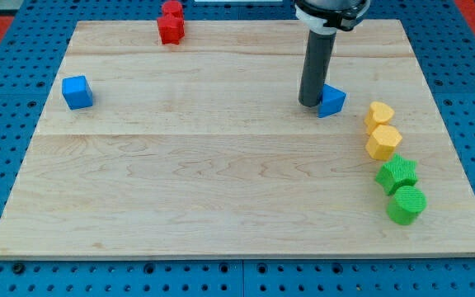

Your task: Push the blue triangle above the yellow heart

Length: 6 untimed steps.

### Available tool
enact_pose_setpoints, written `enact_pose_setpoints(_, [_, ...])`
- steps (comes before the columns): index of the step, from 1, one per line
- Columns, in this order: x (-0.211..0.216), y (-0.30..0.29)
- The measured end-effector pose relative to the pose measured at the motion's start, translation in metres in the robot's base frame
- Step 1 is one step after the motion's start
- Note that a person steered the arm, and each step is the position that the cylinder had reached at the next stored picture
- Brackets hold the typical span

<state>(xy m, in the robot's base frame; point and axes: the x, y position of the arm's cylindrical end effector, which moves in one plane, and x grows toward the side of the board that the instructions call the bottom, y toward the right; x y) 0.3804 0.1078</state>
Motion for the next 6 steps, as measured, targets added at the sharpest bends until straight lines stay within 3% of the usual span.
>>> enact_pose_setpoints(6, [0.0,0.063])
